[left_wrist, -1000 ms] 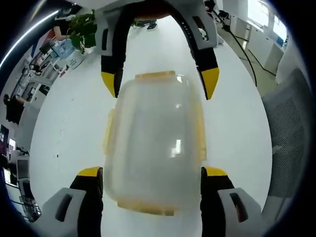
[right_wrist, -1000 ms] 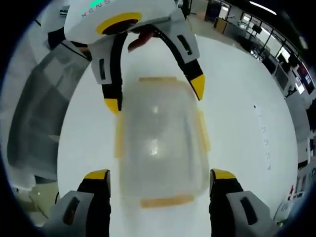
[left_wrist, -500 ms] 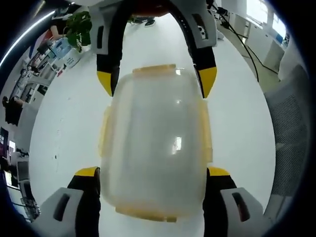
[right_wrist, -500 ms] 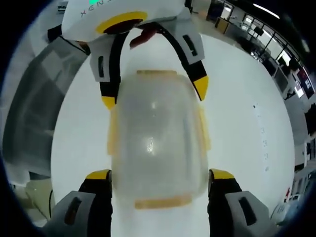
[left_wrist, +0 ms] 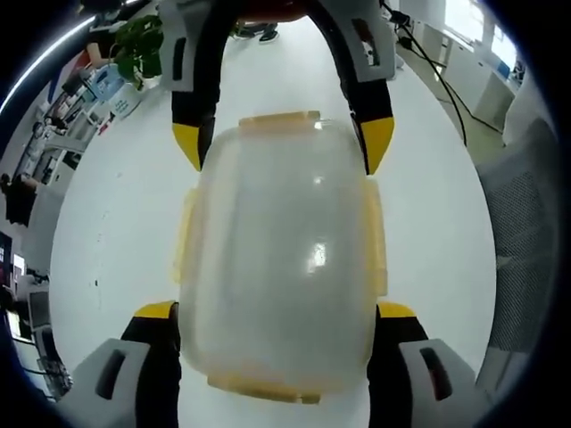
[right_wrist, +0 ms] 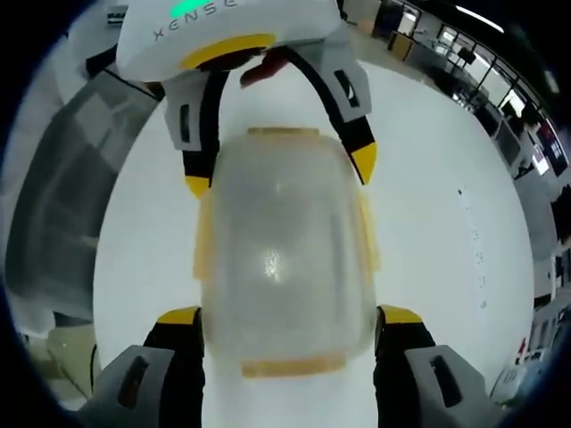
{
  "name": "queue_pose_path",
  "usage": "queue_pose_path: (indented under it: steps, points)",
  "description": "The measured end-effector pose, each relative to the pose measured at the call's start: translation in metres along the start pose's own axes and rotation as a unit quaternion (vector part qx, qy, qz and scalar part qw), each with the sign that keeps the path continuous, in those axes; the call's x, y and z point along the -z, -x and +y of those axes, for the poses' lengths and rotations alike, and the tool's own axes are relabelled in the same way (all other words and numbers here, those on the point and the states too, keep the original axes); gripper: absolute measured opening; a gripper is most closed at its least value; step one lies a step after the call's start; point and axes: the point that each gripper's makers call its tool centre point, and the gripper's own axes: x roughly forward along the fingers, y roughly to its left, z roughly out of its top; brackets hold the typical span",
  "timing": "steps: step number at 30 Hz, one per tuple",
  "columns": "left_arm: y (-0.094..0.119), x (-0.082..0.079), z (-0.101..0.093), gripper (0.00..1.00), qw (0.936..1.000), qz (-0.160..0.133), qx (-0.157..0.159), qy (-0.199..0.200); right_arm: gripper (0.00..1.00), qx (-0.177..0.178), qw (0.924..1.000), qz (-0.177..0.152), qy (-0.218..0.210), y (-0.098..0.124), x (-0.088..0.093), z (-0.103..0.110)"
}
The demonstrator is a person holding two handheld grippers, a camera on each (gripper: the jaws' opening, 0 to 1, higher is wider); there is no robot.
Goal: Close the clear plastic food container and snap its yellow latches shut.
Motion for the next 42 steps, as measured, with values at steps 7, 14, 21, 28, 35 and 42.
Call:
queue_pose_path:
  steps: [7, 14, 21, 28, 35, 42]
  points:
    - [0.0, 0.001, -0.001, 0.88, 0.9999, 0.007, 0.003, -0.01, 0.79, 0.003, 0.9999, -0.002, -0.01, 0.0, -0.001, 0.003]
    - [0.002, 0.004, -0.004, 0.88, 0.9998, 0.006, 0.005, -0.019, 0.78, 0.008, 0.9997, -0.001, -0.022, -0.001, -0.003, 0.008]
    - [0.004, 0.008, -0.008, 0.88, 0.9997, 0.002, 0.006, -0.022, 0.78, 0.009, 0.9995, -0.005, -0.029, -0.002, -0.009, 0.013]
    - [0.008, 0.014, -0.011, 0.88, 0.9996, -0.001, 0.008, -0.026, 0.78, 0.011, 0.9994, 0.004, -0.033, -0.005, -0.015, 0.017]
    - [0.013, 0.027, -0.016, 0.88, 0.9996, 0.0, 0.009, -0.027, 0.78, 0.012, 0.9993, 0.005, -0.036, -0.01, -0.026, 0.023]
    - [0.02, 0.042, -0.02, 0.88, 0.9996, 0.0, 0.008, -0.025, 0.78, 0.011, 0.9992, 0.016, -0.035, -0.018, -0.042, 0.028]
